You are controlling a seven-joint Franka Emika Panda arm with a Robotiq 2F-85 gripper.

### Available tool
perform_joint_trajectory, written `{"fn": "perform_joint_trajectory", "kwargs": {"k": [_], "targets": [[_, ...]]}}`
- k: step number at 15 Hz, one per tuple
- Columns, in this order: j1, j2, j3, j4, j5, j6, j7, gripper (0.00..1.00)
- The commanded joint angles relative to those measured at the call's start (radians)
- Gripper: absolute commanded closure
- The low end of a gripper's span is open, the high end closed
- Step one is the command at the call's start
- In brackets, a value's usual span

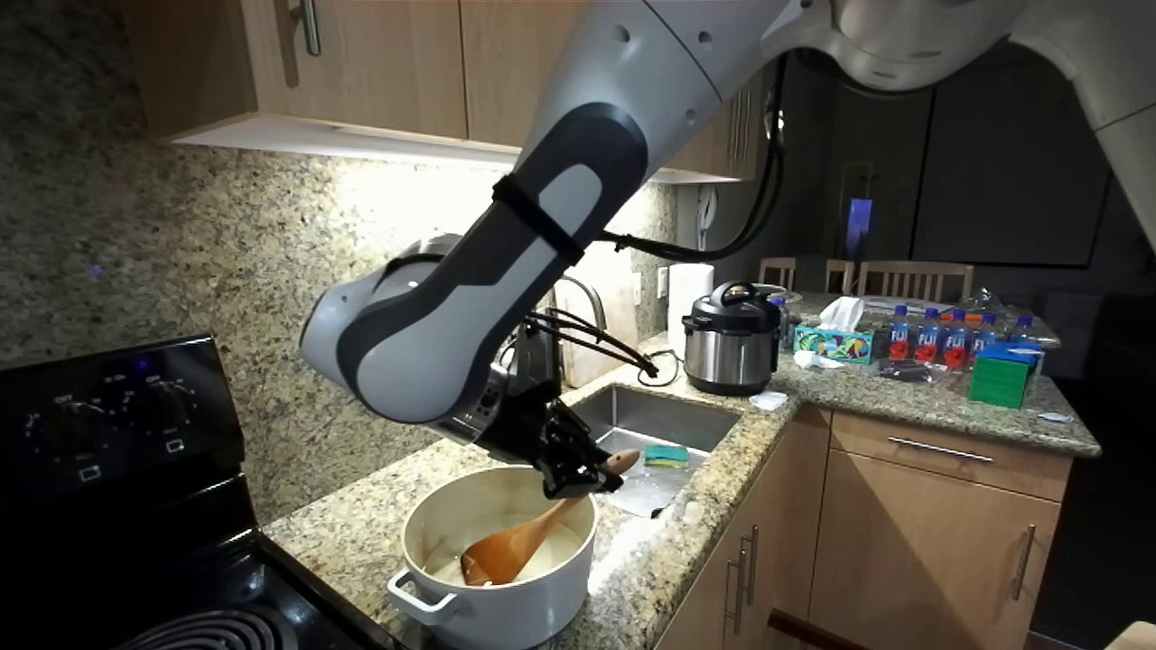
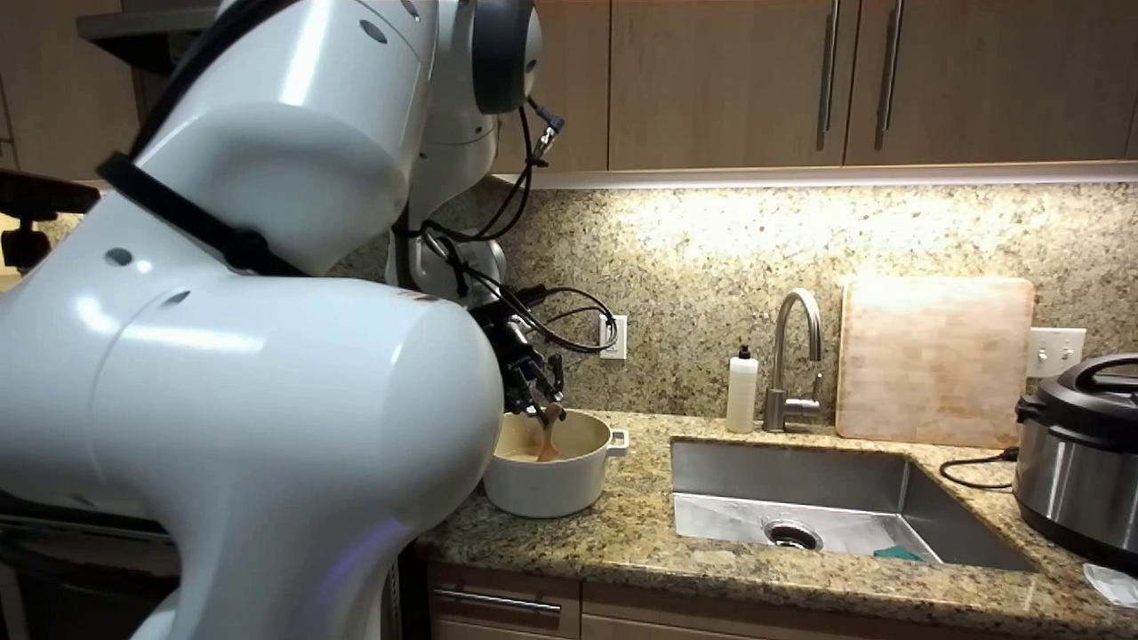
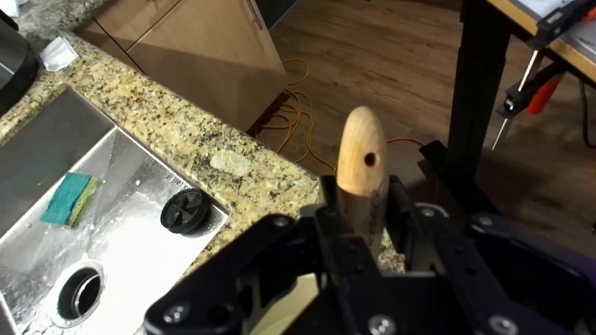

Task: Use the wooden spoon to stir in the pot

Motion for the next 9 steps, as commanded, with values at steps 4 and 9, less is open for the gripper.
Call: {"fn": "perform_joint_trajectory", "kwargs": {"k": [4, 9], "targets": [[-0.052, -0.119, 0.011, -0.141, -0.038, -0.026, -0.005, 0.91], [-0.056, -0.051, -0.009, -0.025, -0.030, -0.057, 0.107, 0.91]]}}
